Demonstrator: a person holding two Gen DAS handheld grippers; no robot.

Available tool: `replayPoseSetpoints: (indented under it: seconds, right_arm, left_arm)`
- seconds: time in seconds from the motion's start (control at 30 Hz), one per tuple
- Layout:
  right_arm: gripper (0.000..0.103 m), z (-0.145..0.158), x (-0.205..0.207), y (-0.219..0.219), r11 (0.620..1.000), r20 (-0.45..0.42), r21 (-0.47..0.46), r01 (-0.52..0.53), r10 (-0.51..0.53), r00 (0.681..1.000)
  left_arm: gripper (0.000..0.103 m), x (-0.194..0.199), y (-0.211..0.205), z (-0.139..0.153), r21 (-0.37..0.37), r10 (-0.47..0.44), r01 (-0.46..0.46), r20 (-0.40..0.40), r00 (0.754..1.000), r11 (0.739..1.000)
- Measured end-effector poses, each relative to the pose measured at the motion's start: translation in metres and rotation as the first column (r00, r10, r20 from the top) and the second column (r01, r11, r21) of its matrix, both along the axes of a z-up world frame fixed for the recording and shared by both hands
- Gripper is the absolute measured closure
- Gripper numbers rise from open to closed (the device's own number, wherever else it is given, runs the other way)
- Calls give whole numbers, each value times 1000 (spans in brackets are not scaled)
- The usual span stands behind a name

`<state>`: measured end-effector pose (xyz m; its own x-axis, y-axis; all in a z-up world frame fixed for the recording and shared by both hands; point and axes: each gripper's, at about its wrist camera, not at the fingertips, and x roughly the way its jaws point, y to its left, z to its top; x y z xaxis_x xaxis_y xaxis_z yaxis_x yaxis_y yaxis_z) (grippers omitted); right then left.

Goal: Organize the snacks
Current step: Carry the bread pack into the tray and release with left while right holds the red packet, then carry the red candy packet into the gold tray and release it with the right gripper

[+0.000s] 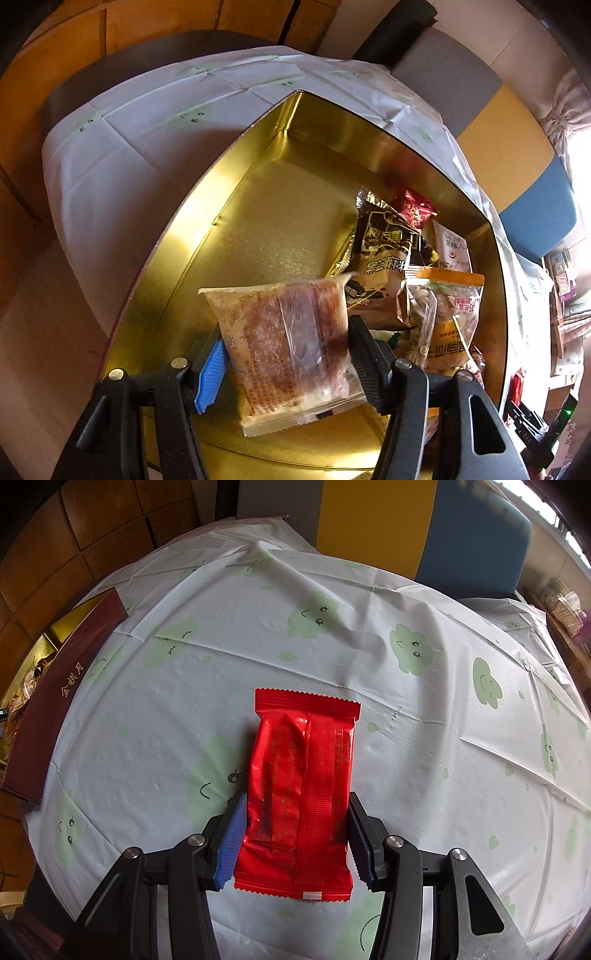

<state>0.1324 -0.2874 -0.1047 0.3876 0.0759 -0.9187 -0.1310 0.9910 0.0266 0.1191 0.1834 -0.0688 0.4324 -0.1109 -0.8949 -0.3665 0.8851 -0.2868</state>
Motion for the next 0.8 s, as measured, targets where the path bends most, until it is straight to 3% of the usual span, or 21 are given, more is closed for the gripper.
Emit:
replayPoseSetpoints:
  seconds: [0.27, 0.67, 0.8]
  right_arm:
    - [50, 1, 0, 0, 1000, 2, -4, -1, 1, 1000]
    - [51, 0, 0, 1, 1000, 8, -13, -4, 4, 1000]
    - [51, 0, 0, 1, 1000, 13, -19, -5, 6, 1000]
  left_arm:
    - [41, -5, -1, 17, 27, 2, -4, 55, 998, 1000]
    - [41, -29, -21, 40, 221, -55, 28, 120, 991, 975]
    - [41, -35, -23, 43, 218, -63, 31, 141, 988, 976]
